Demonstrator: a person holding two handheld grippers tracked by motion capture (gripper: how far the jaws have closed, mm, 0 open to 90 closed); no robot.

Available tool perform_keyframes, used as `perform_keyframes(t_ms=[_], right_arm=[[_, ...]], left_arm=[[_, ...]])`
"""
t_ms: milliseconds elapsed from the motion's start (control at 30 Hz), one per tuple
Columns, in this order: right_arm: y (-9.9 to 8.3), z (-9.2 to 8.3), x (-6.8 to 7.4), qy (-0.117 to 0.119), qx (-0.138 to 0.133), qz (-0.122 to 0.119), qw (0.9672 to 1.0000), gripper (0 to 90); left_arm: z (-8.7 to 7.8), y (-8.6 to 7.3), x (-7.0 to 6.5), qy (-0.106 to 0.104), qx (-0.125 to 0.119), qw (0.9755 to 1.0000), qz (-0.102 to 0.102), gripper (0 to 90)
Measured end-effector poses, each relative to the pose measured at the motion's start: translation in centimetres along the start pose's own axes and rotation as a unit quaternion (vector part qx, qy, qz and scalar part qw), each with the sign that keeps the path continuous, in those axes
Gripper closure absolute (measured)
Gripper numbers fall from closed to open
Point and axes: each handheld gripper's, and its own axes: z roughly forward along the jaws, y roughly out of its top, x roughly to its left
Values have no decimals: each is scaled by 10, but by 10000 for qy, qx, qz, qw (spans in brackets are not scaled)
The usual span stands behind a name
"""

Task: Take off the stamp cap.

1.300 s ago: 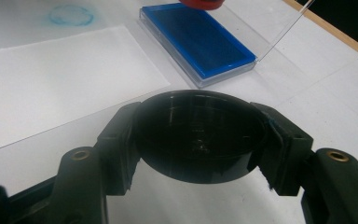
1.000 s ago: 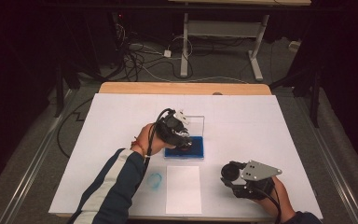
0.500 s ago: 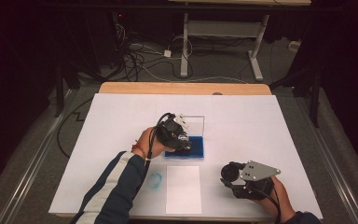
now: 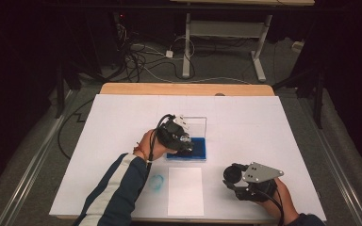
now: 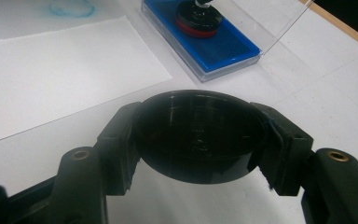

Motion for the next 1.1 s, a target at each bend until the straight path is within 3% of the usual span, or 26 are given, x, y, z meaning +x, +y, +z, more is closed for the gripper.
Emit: perform_keyframes(t_ms=[367, 567, 1100], right_arm=[[0, 0, 0, -9, 6, -9, 10000, 384], [0, -1, -1, -59, -5, 9, 10000, 384], [1, -6, -6, -206, -82, -19, 9998, 384]], left_arm=[[0, 0, -1, 17, 40, 10000, 30, 545], [1, -2, 1, -66, -77, 9999, -97, 544], [2, -4, 2, -135, -111, 9997, -170, 544]])
